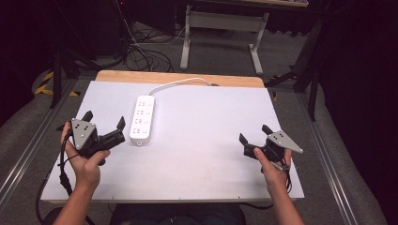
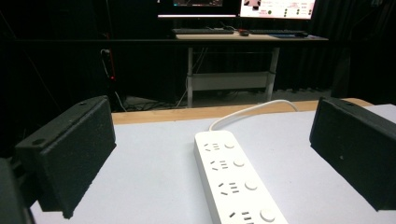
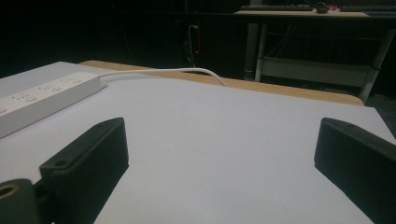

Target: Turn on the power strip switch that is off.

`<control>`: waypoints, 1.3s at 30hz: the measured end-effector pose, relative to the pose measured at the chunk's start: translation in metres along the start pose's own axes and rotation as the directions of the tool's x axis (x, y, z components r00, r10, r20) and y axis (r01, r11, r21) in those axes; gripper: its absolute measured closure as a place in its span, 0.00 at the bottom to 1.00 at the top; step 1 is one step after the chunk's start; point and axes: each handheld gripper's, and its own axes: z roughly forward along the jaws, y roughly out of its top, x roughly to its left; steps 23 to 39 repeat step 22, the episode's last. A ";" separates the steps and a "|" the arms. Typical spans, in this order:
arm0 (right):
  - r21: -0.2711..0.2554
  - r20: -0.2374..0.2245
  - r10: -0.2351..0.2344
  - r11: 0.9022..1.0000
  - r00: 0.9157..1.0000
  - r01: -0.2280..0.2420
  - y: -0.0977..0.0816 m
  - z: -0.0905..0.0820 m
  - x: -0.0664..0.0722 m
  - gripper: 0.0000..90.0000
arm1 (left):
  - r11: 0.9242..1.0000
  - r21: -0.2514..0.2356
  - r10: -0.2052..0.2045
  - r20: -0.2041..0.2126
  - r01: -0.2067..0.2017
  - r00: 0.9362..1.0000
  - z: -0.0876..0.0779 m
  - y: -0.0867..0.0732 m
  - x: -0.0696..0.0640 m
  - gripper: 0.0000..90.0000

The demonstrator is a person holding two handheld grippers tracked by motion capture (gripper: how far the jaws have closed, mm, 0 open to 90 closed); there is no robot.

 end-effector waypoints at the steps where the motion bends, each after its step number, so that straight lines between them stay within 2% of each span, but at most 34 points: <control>1: -0.001 -0.003 -0.005 1.000 1.000 0.005 0.000 0.000 0.000 0.03 | 1.000 -0.001 -0.002 -0.001 0.002 1.000 0.000 0.000 0.000 0.01; 4: -0.009 -0.019 -0.014 1.000 1.000 0.014 0.000 -0.001 0.000 0.02 | 1.000 0.009 -0.014 0.005 0.014 1.000 0.001 -0.001 0.000 0.01; 14: -0.015 -0.015 -0.010 1.000 1.000 0.010 0.000 -0.001 -0.001 0.03 | 1.000 0.007 -0.009 -0.004 0.009 1.000 0.001 -0.001 0.002 0.02; 39: -0.017 -0.018 -0.009 1.000 1.000 0.008 0.000 0.000 -0.001 0.03 | 1.000 0.015 -0.006 0.006 0.006 1.000 0.001 -0.001 0.002 0.02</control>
